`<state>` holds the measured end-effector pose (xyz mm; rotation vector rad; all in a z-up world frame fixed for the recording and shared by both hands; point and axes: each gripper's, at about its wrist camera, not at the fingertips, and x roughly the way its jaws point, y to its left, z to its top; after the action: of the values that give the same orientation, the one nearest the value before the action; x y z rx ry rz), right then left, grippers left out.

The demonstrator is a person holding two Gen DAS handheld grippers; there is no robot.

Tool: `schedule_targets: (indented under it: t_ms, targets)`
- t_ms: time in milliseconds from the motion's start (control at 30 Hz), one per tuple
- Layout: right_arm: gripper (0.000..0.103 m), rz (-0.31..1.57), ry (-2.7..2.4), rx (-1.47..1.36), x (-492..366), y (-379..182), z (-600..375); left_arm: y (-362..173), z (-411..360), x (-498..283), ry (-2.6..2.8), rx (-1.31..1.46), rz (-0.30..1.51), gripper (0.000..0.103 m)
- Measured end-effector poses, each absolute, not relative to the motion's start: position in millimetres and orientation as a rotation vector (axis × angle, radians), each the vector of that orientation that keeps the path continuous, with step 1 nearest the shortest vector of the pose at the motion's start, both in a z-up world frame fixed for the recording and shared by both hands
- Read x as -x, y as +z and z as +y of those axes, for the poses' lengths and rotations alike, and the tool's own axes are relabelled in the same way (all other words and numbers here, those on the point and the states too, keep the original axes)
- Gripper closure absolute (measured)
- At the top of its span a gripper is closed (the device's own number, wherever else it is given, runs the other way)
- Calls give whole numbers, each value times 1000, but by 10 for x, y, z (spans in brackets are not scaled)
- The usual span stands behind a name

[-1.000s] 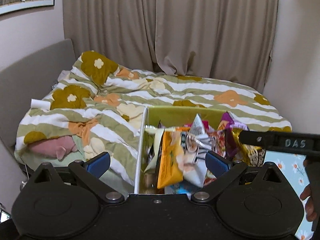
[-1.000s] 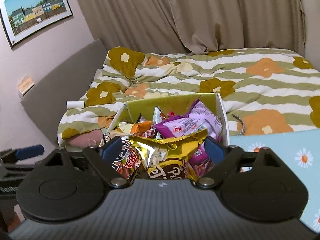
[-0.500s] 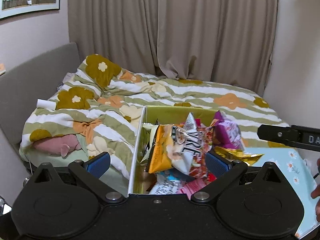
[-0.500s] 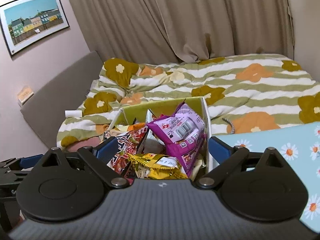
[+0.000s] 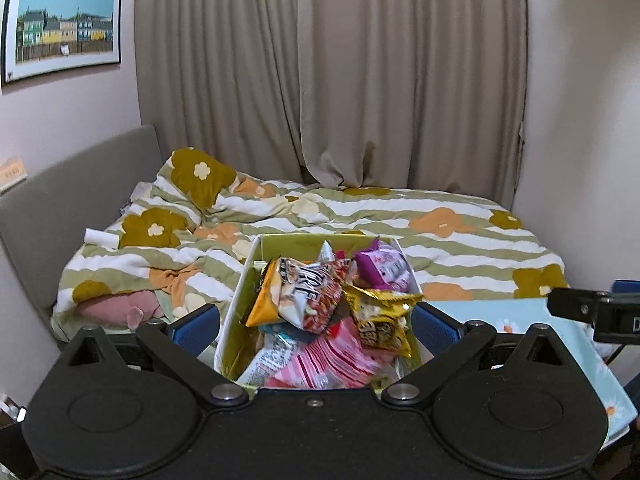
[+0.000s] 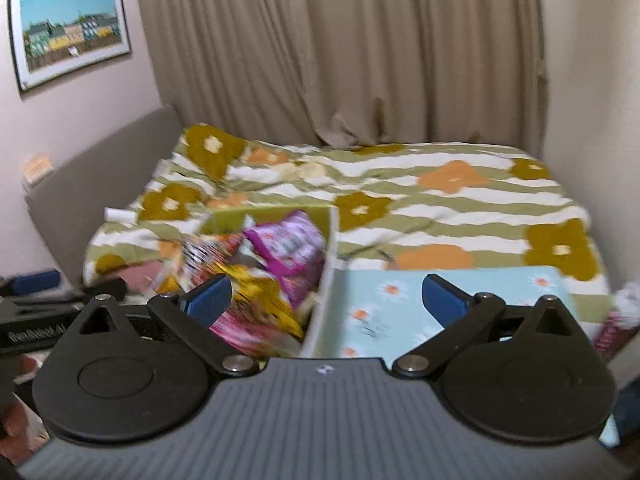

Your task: Organize snacks

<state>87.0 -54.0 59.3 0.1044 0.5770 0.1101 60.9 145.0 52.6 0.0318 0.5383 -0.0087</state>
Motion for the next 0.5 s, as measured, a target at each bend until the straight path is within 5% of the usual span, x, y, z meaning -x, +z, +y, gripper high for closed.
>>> schedule_targets:
  t_ms: [500]
  targets:
    - [0, 697, -66, -70, -229, 245, -947, 310, 1095, -174, -69, -114, 557, 0]
